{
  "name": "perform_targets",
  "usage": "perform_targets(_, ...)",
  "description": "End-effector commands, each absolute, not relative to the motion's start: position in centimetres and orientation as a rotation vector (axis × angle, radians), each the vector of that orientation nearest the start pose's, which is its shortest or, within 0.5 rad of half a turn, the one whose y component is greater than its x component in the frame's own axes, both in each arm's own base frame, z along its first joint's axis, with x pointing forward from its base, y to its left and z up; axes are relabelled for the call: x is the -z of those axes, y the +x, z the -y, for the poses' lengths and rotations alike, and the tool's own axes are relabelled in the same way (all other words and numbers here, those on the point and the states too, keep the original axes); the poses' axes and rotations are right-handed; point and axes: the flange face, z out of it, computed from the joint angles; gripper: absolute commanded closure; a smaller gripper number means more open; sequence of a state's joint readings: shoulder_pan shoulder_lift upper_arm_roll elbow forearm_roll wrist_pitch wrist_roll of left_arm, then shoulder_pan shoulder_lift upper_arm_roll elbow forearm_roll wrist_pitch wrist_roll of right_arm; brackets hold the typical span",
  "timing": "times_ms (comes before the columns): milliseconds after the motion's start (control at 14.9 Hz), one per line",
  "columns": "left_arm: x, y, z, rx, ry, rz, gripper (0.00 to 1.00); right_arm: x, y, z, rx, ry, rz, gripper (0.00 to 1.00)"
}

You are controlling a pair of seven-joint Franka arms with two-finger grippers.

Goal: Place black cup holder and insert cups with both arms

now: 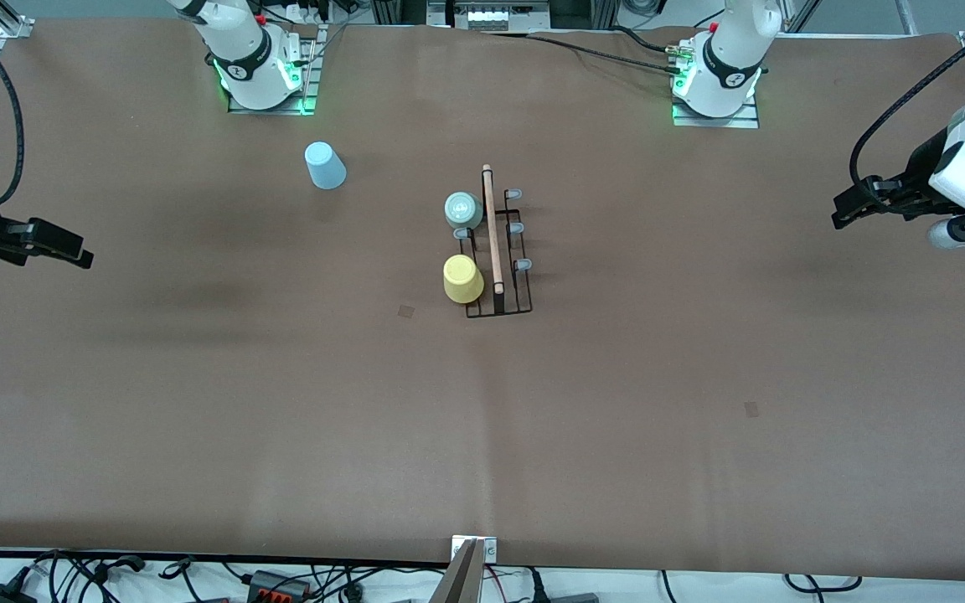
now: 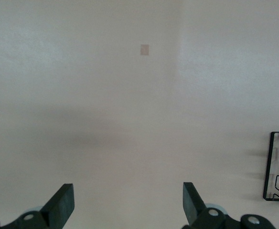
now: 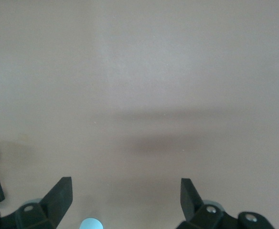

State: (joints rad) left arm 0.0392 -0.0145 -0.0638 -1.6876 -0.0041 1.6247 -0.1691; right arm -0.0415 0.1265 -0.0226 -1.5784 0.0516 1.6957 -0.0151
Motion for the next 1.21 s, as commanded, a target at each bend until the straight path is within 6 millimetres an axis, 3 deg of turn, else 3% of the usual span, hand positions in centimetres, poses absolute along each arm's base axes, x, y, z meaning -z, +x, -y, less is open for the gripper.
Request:
perform_targets(0,-58.8,55.1,1.3,-0.087,-3.150,0.203,0.00,-56.6,56.5,3.1,0.036,-3.144,-0.026,0.00)
perform_targets(269,-58.8,55.1,1.3,-0.087,-3.150,0.203,0.00,-56.7,55.3,3.4,0.020,-3.136,-0.042,0.00)
perform_targets(605,-58.8,55.0,1.3,-0.085,-3.150,0.205,0.00,-58.1,56.8,3.5,0.070,-3.134,-0.038,0.00)
perform_targets(806,-58.8,55.0,1.3,-0.085,-3.150,0.203,0.00,-58.6,59.1,3.4,0.080,-3.136,-0.023,0.00)
perform_targets(941,-58.7,55.1,1.3,-0.090,-3.150,0.203,0.00,-57.5,59.6,3.1,-0.067,-3.141,-0.012,0.00)
perform_targets(1142,-58.8,55.0,1.3,-0.087,-3.150,0.203,0.00,-57.5,59.6,3.3,-0.064,-3.128,-0.030,0.00)
